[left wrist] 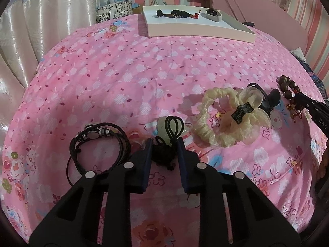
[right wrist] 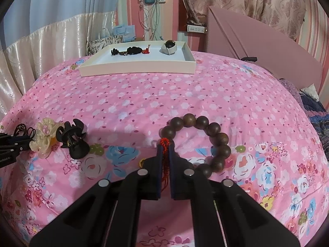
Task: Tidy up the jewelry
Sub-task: 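Close left tool on the black cord while right tool grasps the red tassel cord, then carry jade pendant and red tassel into the white tray and open both tools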
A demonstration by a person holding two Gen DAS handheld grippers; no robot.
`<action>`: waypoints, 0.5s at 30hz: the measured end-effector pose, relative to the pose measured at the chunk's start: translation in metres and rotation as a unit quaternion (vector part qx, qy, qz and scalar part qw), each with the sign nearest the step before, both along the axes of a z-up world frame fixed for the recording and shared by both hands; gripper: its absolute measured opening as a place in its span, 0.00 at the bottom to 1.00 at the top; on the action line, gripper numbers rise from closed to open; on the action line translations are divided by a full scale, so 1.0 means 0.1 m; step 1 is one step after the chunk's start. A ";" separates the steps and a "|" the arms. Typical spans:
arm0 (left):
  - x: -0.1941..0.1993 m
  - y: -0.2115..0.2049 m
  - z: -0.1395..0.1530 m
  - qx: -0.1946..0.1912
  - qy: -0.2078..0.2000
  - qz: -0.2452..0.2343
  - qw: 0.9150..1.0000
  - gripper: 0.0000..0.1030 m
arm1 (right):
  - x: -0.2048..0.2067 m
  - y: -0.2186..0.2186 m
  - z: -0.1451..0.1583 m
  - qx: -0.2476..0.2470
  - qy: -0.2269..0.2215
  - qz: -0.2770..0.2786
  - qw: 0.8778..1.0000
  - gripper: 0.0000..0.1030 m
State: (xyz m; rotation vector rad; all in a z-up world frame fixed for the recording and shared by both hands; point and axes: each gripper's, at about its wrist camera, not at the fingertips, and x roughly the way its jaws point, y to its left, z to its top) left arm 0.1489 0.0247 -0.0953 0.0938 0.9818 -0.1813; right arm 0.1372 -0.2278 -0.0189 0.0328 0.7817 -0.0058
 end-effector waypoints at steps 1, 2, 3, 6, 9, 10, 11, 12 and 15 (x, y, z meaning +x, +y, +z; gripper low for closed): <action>0.00 0.01 0.01 -0.001 -0.002 0.002 1.000 0.21 | -0.01 -0.01 0.01 0.001 -0.002 -0.001 1.000 0.05; -0.01 0.02 0.02 -0.002 -0.005 0.005 1.000 0.21 | -0.01 -0.01 0.02 0.002 -0.005 -0.002 1.000 0.05; -0.01 0.04 0.05 -0.004 -0.009 0.010 1.000 0.21 | -0.01 -0.03 0.04 0.006 -0.008 -0.004 1.000 0.04; 0.03 0.08 0.13 -0.008 -0.018 0.022 1.000 0.21 | 0.01 -0.08 0.10 0.028 -0.011 -0.007 1.000 0.04; 0.08 0.12 0.21 -0.016 -0.019 0.034 0.999 0.20 | 0.05 -0.16 0.18 0.056 -0.015 -0.008 0.998 0.04; 0.09 0.12 0.23 -0.019 -0.018 0.035 0.999 0.20 | 0.07 -0.18 0.21 0.066 -0.016 -0.006 0.998 0.04; 0.12 0.12 0.26 -0.021 -0.016 0.036 0.999 0.20 | 0.09 -0.19 0.25 0.071 -0.017 -0.003 0.997 0.04; 0.16 0.12 0.29 -0.023 -0.012 0.033 0.999 0.20 | 0.12 -0.19 0.30 0.071 -0.019 0.001 0.997 0.04; 0.26 0.10 0.40 -0.029 -0.001 0.026 0.999 0.20 | 0.23 -0.18 0.43 0.065 -0.021 0.016 0.998 0.04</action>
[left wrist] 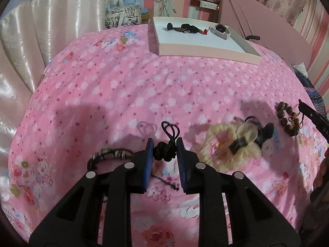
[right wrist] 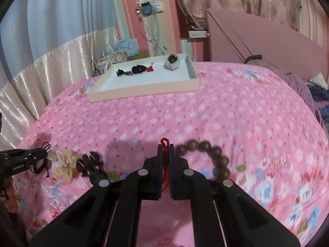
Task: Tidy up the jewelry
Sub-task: 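Carry jade pendant and red tassel into the white tray and open both tools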
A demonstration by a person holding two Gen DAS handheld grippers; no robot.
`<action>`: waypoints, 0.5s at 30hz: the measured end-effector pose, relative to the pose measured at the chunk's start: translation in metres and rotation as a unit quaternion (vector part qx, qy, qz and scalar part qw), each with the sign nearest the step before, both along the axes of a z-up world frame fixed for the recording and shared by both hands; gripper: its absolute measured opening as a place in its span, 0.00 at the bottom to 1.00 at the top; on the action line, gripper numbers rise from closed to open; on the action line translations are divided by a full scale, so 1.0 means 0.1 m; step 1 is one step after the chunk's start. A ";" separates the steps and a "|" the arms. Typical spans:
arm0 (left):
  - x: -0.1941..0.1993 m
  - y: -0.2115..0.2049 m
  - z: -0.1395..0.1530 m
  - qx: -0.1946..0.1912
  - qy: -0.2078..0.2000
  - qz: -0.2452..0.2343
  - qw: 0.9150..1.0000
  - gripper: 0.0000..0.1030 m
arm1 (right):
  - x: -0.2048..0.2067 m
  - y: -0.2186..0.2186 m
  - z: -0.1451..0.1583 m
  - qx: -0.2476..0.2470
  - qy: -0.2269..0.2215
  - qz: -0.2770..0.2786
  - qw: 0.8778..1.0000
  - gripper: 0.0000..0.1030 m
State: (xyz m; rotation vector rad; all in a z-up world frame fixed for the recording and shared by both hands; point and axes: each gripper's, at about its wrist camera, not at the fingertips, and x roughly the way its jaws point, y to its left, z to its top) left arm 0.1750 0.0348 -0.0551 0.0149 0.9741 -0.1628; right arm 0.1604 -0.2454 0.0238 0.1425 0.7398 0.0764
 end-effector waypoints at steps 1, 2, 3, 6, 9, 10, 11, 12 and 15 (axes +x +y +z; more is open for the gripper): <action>0.03 0.00 0.04 -0.002 0.001 -0.001 1.000 0.20 | 0.05 0.00 0.04 -0.001 -0.001 0.004 1.000 0.04; 0.08 -0.01 0.10 -0.005 0.000 -0.002 1.000 0.20 | 0.12 0.01 0.09 -0.004 -0.001 0.010 1.000 0.04; 0.15 -0.01 0.18 -0.007 -0.004 -0.002 1.000 0.20 | 0.18 0.02 0.12 -0.006 -0.001 0.014 1.000 0.04; 0.36 -0.07 0.38 -0.010 -0.013 -0.002 1.000 0.20 | 0.39 0.04 0.23 -0.010 -0.004 0.024 1.000 0.04; 0.61 -0.17 0.54 -0.017 -0.020 -0.006 1.000 0.20 | 0.66 0.08 0.36 -0.008 -0.010 0.032 0.999 0.04; 0.69 -0.21 0.59 -0.017 -0.022 -0.006 1.000 0.20 | 0.74 0.10 0.39 -0.009 -0.012 0.035 0.999 0.04; 0.81 -0.27 0.64 -0.018 -0.026 -0.009 0.999 0.20 | 0.83 0.12 0.43 -0.009 -0.016 0.037 0.999 0.04; 0.91 -0.32 0.68 -0.020 -0.027 -0.014 0.999 0.20 | 0.95 0.15 0.48 -0.011 -0.018 0.040 0.999 0.04; 1.26 -0.47 0.76 -0.028 -0.030 -0.014 0.999 0.20 | 1.29 0.20 0.56 -0.002 -0.019 0.041 0.999 0.04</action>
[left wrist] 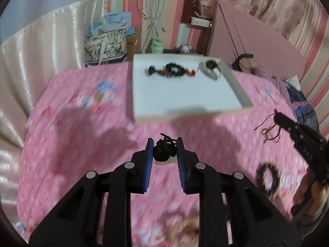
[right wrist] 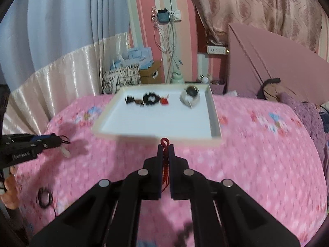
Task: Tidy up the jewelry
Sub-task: 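Carry jade pendant and red tassel into the white tray and open both tools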
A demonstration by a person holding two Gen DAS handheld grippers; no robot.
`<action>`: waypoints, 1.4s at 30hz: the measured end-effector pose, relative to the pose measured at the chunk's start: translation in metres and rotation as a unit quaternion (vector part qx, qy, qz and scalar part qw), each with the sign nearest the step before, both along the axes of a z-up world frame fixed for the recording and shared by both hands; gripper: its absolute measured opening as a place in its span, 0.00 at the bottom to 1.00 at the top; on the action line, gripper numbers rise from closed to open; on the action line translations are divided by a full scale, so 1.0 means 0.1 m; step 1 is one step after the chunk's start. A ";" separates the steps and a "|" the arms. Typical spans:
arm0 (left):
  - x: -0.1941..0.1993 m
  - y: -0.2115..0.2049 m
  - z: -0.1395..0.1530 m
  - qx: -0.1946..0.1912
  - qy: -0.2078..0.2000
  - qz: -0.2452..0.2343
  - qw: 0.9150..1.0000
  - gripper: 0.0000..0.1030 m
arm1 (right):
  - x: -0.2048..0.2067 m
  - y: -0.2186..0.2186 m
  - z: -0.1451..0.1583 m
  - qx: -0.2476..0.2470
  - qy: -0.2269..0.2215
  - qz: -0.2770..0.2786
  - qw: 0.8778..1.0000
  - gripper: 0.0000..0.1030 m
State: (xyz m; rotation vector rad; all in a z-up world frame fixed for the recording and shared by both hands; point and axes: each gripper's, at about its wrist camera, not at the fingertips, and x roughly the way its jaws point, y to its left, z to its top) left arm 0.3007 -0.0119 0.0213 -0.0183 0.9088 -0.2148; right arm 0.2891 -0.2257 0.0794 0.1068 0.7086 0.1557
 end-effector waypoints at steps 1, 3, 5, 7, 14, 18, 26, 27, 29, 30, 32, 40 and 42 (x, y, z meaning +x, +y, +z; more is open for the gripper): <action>0.12 -0.05 0.02 0.001 -0.003 0.005 1.000 0.20 | 0.10 0.02 0.01 0.004 0.000 -0.001 1.000 0.04; 0.35 -0.15 0.02 0.002 -0.001 0.003 1.000 0.20 | 0.33 0.06 0.03 0.007 0.000 -0.004 1.000 0.04; 0.58 -0.23 0.00 -0.004 0.010 -0.002 1.000 0.20 | 0.53 0.10 0.02 0.007 0.005 -0.005 1.000 0.04; 0.85 -0.29 -0.07 -0.008 0.022 0.004 1.000 0.20 | 0.79 0.14 -0.02 0.012 0.013 -0.010 1.000 0.04; 1.51 -0.38 -0.31 0.003 0.029 0.033 0.999 0.20 | 1.43 0.25 -0.21 0.031 0.030 -0.022 0.999 0.04; 1.73 -0.39 -0.46 0.008 0.025 0.042 0.999 0.20 | 1.73 0.34 -0.36 0.044 0.034 -0.017 0.998 0.04; 1.89 -0.35 -0.63 0.026 0.016 0.049 0.998 0.20 | 1.95 0.43 -0.65 0.054 0.051 -0.007 0.997 0.04; 1.93 -0.31 -0.64 0.021 0.018 0.053 0.998 0.20 | 1.96 0.44 -0.68 0.048 0.054 -0.008 0.997 0.04; 1.97 -0.26 -0.69 0.018 0.024 0.059 0.998 0.20 | 1.97 0.43 -0.72 0.041 0.057 -0.011 0.997 0.04; 1.98 -0.25 -0.70 0.020 0.023 0.060 0.998 0.20 | 1.99 0.41 -0.75 0.041 0.063 -0.013 0.997 0.04; 1.97 -0.24 -0.70 0.021 0.021 0.061 0.998 0.20 | 2.01 0.36 -0.79 0.046 0.073 -0.016 0.996 0.04; 1.94 -0.36 -0.76 0.041 0.019 0.047 0.998 0.20 | 2.07 0.29 -0.95 0.043 0.099 -0.023 0.994 0.04; 1.95 -0.36 -0.77 0.045 0.018 0.049 0.998 0.20 | 2.09 0.31 -0.97 0.037 0.099 -0.020 0.994 0.04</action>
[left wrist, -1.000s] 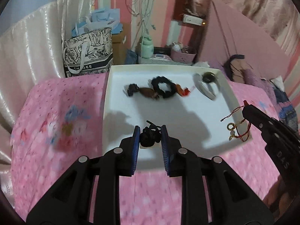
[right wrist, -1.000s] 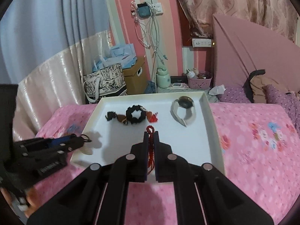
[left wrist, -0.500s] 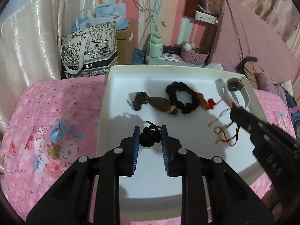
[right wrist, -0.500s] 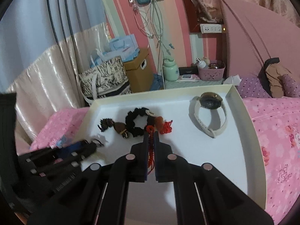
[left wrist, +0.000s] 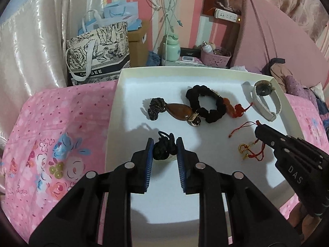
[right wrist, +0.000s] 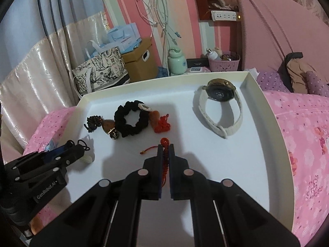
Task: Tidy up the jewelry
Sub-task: 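Carry jade pendant and red tassel into the white tray and open both tools, then move left tool to the cream scrunchie while right tool moves to the wooden bead bracelet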
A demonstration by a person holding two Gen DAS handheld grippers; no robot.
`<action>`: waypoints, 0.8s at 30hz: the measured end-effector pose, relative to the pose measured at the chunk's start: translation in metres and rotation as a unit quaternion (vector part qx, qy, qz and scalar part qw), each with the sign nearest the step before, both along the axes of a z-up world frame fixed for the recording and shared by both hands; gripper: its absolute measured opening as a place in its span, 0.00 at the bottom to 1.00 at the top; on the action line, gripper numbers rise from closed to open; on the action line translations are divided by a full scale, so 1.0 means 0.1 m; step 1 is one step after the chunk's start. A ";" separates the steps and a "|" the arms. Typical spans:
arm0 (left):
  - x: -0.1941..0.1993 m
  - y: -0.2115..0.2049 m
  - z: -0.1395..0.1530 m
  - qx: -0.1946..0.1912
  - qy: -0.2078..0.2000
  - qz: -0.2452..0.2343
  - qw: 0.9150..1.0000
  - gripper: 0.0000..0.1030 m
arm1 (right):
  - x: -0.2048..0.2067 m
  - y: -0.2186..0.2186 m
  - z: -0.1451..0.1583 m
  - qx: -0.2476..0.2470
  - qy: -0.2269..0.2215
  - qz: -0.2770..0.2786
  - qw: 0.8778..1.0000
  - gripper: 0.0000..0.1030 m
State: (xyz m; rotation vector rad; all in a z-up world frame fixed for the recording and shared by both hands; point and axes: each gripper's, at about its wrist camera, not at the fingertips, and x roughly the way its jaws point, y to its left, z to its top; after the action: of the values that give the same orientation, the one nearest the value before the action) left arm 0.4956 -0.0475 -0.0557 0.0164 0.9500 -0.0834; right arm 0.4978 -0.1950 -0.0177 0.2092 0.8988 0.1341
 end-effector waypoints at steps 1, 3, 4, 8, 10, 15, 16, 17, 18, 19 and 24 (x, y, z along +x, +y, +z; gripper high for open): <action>0.01 0.00 -0.01 0.000 0.000 0.001 1.000 0.20 | 0.01 0.01 -0.01 -0.002 0.000 0.001 1.000 0.04; 0.02 0.02 -0.01 -0.004 0.000 0.002 1.000 0.20 | 0.03 0.04 -0.02 -0.011 0.000 0.001 1.000 0.04; 0.03 0.02 -0.02 -0.006 0.001 0.002 1.000 0.20 | 0.03 0.05 -0.03 -0.014 -0.001 0.002 1.000 0.04; 0.07 0.04 -0.06 -0.007 0.004 0.004 1.000 0.23 | 0.05 0.09 -0.07 -0.023 0.005 0.003 1.000 0.06; 0.08 0.04 -0.09 -0.008 0.006 0.004 1.000 0.23 | 0.07 0.09 -0.11 -0.027 0.011 0.002 1.000 0.07; 0.06 0.02 -0.07 -0.003 0.000 0.007 1.000 0.24 | 0.06 0.07 -0.12 -0.024 0.012 0.000 1.000 0.07; 0.06 0.03 -0.07 -0.004 -0.001 0.007 1.000 0.24 | 0.05 0.06 -0.12 -0.023 0.013 -0.002 1.000 0.07; 0.06 0.03 -0.06 -0.007 -0.002 0.007 1.000 0.25 | 0.05 0.04 -0.11 -0.020 0.013 -0.004 1.000 0.07; 0.05 0.04 -0.04 -0.011 -0.002 0.008 1.000 0.26 | 0.04 0.02 -0.09 -0.014 0.011 -0.008 1.000 0.07; 0.03 0.05 -0.03 -0.014 -0.003 0.009 1.000 0.28 | 0.03 -0.02 -0.06 -0.009 0.009 -0.014 1.000 0.08; -0.14 0.08 0.26 -0.024 -0.032 0.027 0.999 0.62 | -0.10 -0.21 0.20 0.016 -0.027 -0.046 0.998 0.47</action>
State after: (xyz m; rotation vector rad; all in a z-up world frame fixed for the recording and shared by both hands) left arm 0.4814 -0.0390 -0.0294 -0.0514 0.8834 -0.0555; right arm 0.4882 -0.2164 0.0021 0.2746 0.8320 0.0692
